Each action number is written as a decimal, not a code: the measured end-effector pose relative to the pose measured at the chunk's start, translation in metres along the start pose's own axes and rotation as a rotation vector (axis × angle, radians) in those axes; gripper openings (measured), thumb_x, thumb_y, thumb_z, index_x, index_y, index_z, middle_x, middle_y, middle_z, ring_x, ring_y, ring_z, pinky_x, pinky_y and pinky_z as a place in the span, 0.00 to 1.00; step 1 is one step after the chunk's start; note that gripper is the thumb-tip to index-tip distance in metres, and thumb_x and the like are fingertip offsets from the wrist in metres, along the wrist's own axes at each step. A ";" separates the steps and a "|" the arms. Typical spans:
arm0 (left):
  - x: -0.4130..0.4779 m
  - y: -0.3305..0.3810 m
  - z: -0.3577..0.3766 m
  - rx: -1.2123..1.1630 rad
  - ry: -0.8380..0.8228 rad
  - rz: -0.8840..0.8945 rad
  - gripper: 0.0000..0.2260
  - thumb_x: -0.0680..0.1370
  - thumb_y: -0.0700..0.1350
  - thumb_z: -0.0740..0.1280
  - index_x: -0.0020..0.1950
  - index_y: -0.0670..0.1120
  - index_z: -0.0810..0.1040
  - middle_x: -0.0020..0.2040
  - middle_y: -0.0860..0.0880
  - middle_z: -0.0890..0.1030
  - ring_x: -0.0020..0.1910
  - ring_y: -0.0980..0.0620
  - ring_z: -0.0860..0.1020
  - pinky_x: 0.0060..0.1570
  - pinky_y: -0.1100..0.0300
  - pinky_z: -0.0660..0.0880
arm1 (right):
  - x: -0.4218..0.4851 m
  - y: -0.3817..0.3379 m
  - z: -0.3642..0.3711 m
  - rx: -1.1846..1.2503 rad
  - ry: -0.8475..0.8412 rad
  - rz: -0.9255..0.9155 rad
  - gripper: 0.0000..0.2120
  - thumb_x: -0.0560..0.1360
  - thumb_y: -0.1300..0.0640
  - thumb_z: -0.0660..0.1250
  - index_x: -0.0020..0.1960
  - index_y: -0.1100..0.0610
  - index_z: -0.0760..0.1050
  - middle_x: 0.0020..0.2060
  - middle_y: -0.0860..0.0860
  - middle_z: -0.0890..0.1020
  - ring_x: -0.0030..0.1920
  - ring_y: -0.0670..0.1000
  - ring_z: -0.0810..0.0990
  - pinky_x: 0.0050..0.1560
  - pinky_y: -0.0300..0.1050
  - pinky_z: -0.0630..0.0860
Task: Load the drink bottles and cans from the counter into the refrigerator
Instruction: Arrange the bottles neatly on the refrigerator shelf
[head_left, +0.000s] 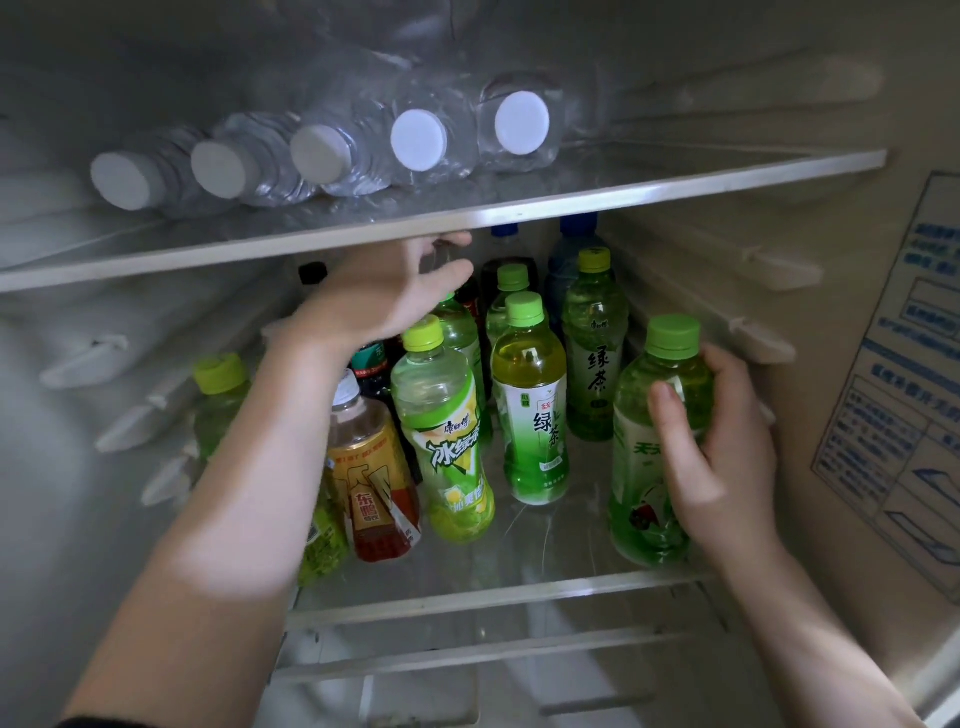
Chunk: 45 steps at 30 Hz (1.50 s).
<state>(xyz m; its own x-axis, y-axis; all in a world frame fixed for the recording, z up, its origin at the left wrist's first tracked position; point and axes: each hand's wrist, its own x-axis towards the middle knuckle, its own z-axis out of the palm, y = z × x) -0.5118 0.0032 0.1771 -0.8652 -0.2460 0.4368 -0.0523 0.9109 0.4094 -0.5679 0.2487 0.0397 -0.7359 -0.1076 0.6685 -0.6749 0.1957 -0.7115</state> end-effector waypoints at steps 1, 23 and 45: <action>-0.016 0.004 0.003 -0.043 0.075 0.038 0.15 0.78 0.52 0.64 0.65 0.54 0.73 0.64 0.55 0.76 0.63 0.57 0.73 0.63 0.60 0.68 | 0.000 0.000 0.000 0.004 0.001 0.009 0.28 0.73 0.38 0.55 0.67 0.53 0.67 0.57 0.50 0.77 0.55 0.46 0.74 0.51 0.38 0.67; -0.122 -0.002 0.069 -0.261 0.300 0.018 0.37 0.75 0.46 0.71 0.77 0.54 0.52 0.72 0.60 0.59 0.69 0.70 0.54 0.63 0.83 0.48 | -0.021 -0.012 -0.011 -0.014 -0.116 0.026 0.37 0.66 0.47 0.73 0.68 0.35 0.58 0.58 0.34 0.73 0.58 0.40 0.73 0.54 0.34 0.66; -0.095 0.042 0.121 -0.578 0.176 0.133 0.37 0.69 0.57 0.72 0.72 0.65 0.56 0.69 0.67 0.64 0.70 0.66 0.64 0.69 0.60 0.64 | -0.060 -0.033 -0.047 -0.129 0.027 0.078 0.37 0.64 0.47 0.74 0.65 0.37 0.56 0.57 0.44 0.74 0.52 0.33 0.68 0.52 0.16 0.58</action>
<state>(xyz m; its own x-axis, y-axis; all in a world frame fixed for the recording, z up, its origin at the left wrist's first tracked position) -0.4919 0.1051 0.0554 -0.7477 -0.2385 0.6197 0.3717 0.6231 0.6882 -0.4989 0.2943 0.0333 -0.7828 -0.0614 0.6192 -0.6021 0.3261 -0.7288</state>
